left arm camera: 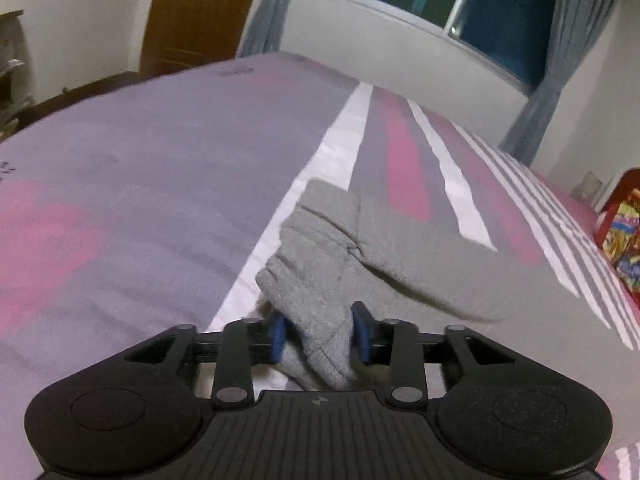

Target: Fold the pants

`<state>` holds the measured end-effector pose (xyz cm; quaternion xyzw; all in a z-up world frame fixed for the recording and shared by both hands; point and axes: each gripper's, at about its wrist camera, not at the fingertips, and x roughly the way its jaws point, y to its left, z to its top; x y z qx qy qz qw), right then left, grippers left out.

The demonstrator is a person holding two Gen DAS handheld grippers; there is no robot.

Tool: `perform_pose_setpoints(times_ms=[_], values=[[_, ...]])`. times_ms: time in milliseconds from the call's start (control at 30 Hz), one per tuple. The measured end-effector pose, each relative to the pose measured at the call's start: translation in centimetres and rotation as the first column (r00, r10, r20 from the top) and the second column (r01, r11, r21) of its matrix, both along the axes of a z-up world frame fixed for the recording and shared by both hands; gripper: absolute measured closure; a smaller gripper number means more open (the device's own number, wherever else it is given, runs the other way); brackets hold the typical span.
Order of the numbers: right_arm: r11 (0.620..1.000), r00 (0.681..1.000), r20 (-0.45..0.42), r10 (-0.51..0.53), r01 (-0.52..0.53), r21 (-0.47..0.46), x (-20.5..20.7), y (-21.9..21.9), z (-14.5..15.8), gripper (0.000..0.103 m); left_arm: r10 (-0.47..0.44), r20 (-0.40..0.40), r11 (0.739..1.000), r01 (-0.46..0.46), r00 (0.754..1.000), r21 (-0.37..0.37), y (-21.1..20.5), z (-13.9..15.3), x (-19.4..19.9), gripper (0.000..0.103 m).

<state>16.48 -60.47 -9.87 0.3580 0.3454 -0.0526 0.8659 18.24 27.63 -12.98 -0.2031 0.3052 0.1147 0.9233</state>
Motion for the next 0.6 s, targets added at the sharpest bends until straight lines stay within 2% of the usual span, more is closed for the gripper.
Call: perform_pose_setpoints(times_ms=[33,100,167,200,300,333,367,433,533,600], values=[[1.000,1.000,0.000,0.001,-0.001,0.004,0.0,-0.1,0.0,0.083,0.026,0.010,1.000,-0.026,1.000,0.017,-0.5,0.3,-0.2,0.035],[1.000,1.000,0.002,0.001,-0.001,0.006,0.0,-0.2,-0.1,0.083,0.077,0.063,0.995,-0.080,0.995,0.058,-1.4,1.3,-2.0,0.017],[1.000,1.000,0.005,0.000,0.000,0.005,0.0,-0.1,-0.1,0.083,0.068,0.084,0.996,-0.072,0.994,0.043,-1.8,2.0,-2.6,0.016],[1.000,1.000,0.006,-0.002,0.002,0.007,-0.1,-0.1,-0.2,0.083,0.055,0.056,0.997,-0.058,0.997,0.044,-2.1,1.9,-2.4,0.016],[1.000,1.000,0.010,-0.002,0.002,0.008,-0.1,-0.1,-0.2,0.082,0.043,-0.088,0.996,-0.036,0.995,0.081,-2.8,-0.2,-1.0,0.016],[1.000,1.000,0.012,-0.003,0.003,0.010,-0.1,-0.1,-0.3,0.082,0.047,-0.152,0.997,-0.036,0.987,0.074,-2.6,-1.5,-0.6,0.013],[1.000,1.000,0.012,-0.004,0.004,0.015,-0.1,-0.1,-0.3,0.082,0.047,-0.177,0.998,-0.038,0.983,0.051,-2.5,-2.8,-0.2,0.009],[0.999,1.000,0.009,-0.008,0.007,0.033,-0.1,-0.3,-0.3,0.082,0.054,-0.144,0.998,-0.048,0.988,0.045,-2.7,-3.7,-0.2,0.003],[0.998,1.000,-0.001,-0.007,0.007,0.064,-0.2,-0.8,-0.2,0.083,0.059,-0.152,0.997,-0.050,0.987,0.063,-3.1,-4.0,-0.1,0.000],[0.999,1.000,0.019,-0.017,0.016,0.047,-0.6,-0.8,0.5,0.087,0.055,-0.156,0.997,-0.047,0.986,0.055,-3.2,-4.1,0.3,0.000]])
